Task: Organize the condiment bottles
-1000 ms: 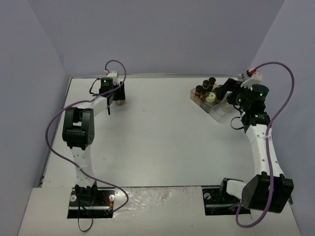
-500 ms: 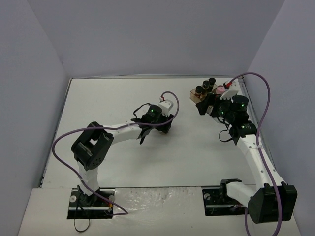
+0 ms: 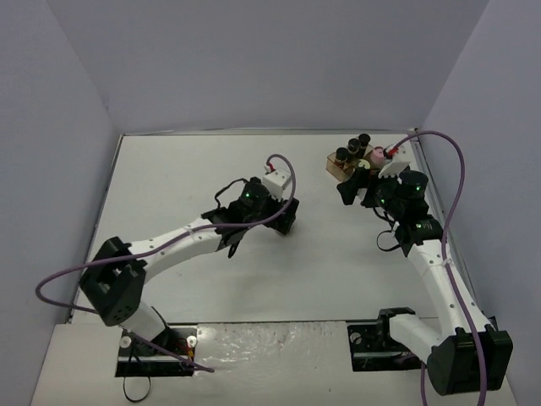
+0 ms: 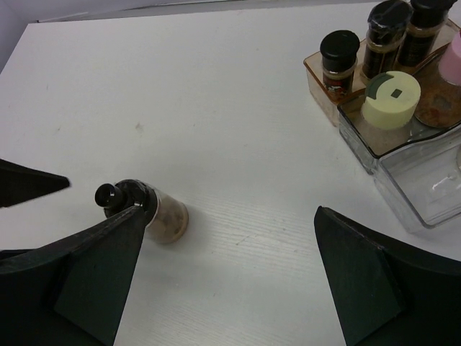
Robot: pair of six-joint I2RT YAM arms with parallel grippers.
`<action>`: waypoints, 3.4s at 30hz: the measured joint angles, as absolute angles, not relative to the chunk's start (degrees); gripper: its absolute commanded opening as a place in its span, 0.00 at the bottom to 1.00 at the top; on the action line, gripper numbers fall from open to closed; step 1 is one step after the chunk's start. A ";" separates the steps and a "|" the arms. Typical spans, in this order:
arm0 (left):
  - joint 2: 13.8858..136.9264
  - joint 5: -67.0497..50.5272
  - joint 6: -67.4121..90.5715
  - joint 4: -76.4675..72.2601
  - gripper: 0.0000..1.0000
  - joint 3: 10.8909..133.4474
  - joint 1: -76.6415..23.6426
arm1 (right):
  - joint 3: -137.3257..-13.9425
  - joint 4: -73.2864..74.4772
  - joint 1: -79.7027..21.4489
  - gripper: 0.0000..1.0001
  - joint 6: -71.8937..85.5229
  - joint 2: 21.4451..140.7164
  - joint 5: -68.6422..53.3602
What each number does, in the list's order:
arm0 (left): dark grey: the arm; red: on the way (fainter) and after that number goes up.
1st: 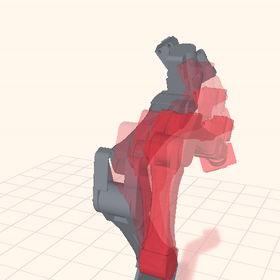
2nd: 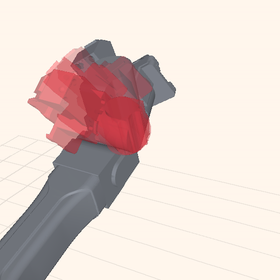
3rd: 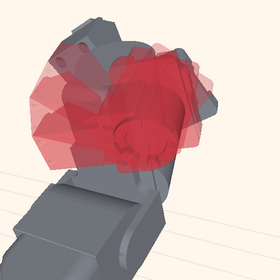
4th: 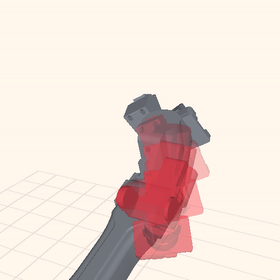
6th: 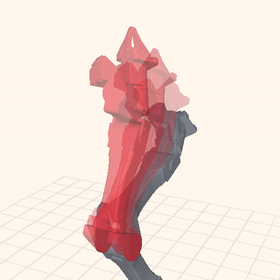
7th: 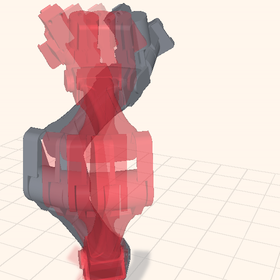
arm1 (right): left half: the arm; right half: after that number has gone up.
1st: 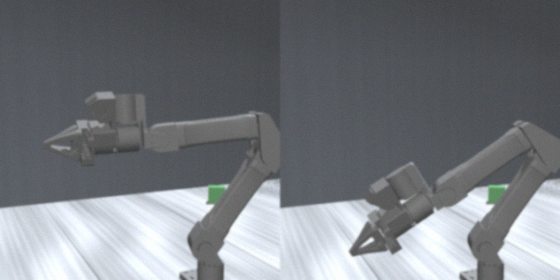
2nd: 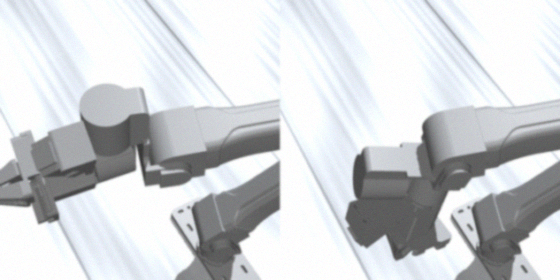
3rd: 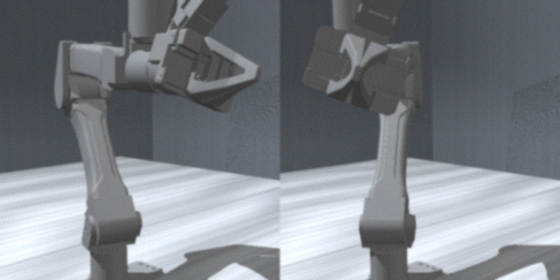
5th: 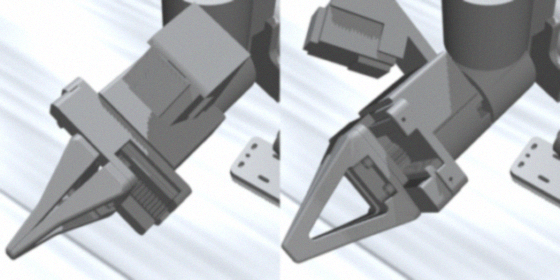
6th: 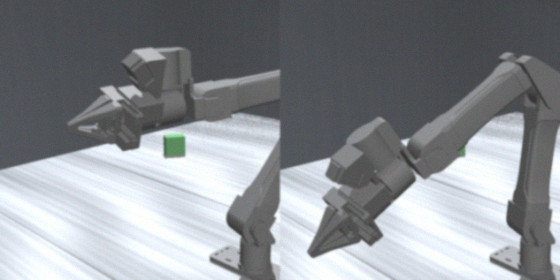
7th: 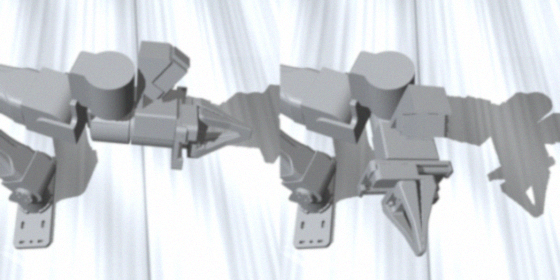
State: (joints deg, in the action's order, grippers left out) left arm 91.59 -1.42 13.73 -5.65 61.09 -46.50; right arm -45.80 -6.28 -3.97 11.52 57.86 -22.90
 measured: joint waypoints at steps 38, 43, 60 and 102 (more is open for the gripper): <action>50.39 12.16 12.25 21.26 0.97 55.53 -17.52 | -57.25 -11.36 -37.91 0.21 1.50 94.67 -1.37; 50.39 12.29 12.14 21.26 0.97 55.53 -17.52 | -55.70 -12.40 -37.09 0.14 1.94 93.66 0.39; 50.14 12.33 12.08 21.26 0.97 55.51 -17.52 | -56.28 -3.65 -5.30 0.10 7.71 74.26 8.34; 50.04 12.56 11.10 21.23 0.97 55.46 -17.56 | -45.14 -35.27 4.10 0.00 4.95 86.43 4.85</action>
